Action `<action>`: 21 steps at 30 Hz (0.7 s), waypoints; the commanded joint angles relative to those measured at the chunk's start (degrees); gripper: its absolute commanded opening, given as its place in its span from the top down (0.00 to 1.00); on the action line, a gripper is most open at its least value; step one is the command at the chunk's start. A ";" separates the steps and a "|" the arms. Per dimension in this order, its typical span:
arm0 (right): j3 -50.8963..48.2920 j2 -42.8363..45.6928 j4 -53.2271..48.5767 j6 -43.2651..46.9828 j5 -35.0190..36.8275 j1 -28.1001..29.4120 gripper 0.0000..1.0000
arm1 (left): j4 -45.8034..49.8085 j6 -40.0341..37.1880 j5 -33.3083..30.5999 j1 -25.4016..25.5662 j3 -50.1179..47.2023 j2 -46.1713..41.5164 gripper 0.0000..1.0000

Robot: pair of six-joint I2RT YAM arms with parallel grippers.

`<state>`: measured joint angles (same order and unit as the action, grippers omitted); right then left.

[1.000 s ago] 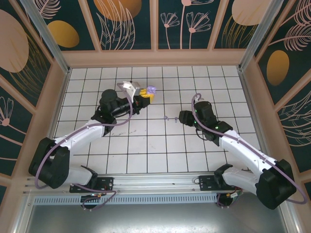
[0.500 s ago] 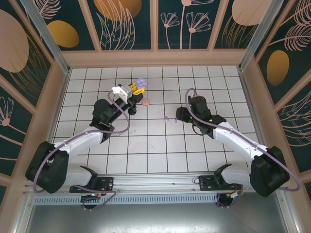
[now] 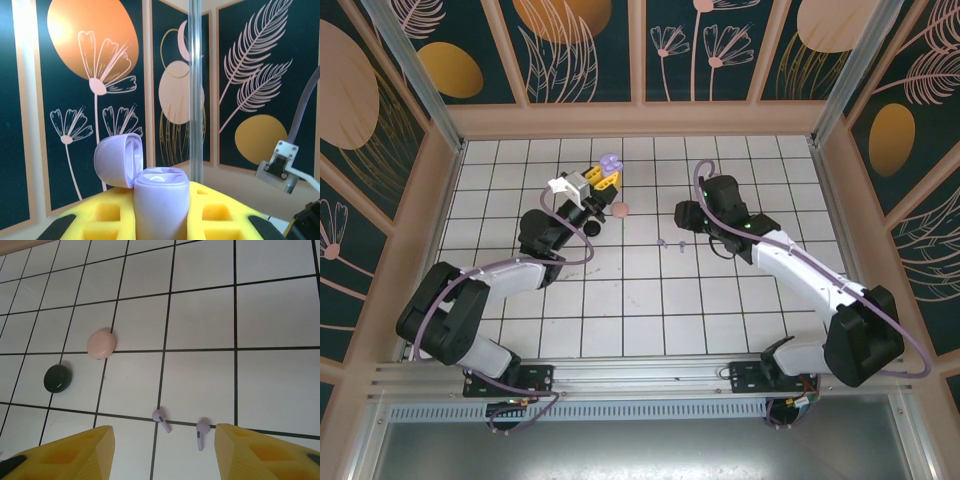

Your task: Insert the wireless bluetooth earbuds into the charging case

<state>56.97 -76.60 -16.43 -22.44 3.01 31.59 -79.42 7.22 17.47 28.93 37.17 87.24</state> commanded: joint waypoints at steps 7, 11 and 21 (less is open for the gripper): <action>3.63 -2.79 -3.04 0.46 -0.76 0.05 0.45 | -11.83 5.19 1.94 0.16 -1.27 3.24 1.00; 4.93 -4.09 -3.59 0.89 -1.14 0.05 0.45 | -14.95 6.32 2.66 0.16 -3.24 2.96 1.00; 8.73 -9.62 -4.76 0.29 -3.35 0.06 0.47 | -15.86 7.63 4.14 0.25 -8.35 -0.15 1.00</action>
<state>63.77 -84.75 -19.81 -22.44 1.13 31.59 -90.67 13.43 20.58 28.93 29.91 89.52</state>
